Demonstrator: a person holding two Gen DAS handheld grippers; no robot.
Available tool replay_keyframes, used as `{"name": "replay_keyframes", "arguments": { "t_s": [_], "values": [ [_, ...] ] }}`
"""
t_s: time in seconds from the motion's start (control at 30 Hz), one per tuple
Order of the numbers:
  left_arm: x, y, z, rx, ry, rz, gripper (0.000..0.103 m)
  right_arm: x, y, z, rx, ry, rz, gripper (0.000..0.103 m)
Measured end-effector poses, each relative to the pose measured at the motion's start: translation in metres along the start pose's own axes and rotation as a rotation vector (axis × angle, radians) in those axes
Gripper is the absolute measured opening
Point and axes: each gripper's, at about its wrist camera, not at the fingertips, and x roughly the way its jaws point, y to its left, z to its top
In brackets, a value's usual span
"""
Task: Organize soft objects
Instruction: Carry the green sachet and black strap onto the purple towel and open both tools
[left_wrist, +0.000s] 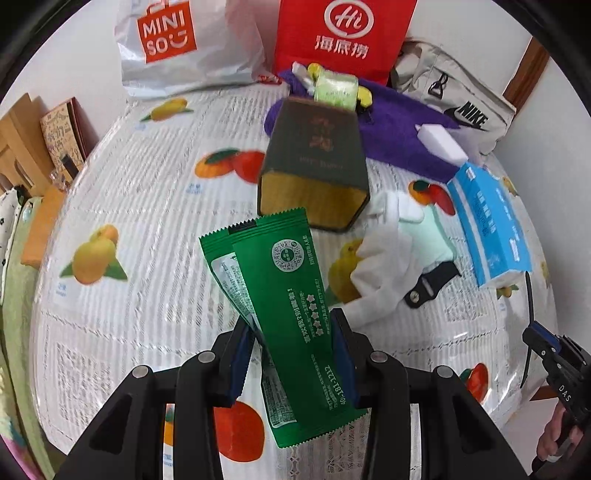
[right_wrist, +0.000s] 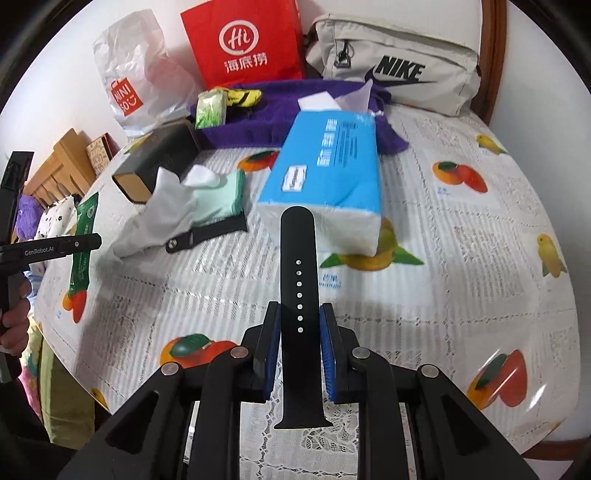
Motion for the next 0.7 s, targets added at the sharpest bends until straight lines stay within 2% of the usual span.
{"name": "replay_keyframes", "arguments": {
  "t_s": [0.27, 0.7],
  "values": [
    [-0.017, 0.004, 0.026, 0.005, -0.056, 0.004, 0.039, -0.019, 0.002, 0.029, -0.008, -0.063, 0.004, 0.021],
    [-0.027, 0.0, 0.073, 0.016, -0.12, 0.021, 0.039, -0.02, 0.008, 0.087, -0.038, -0.124, -0.006, 0.021]
  ]
}}
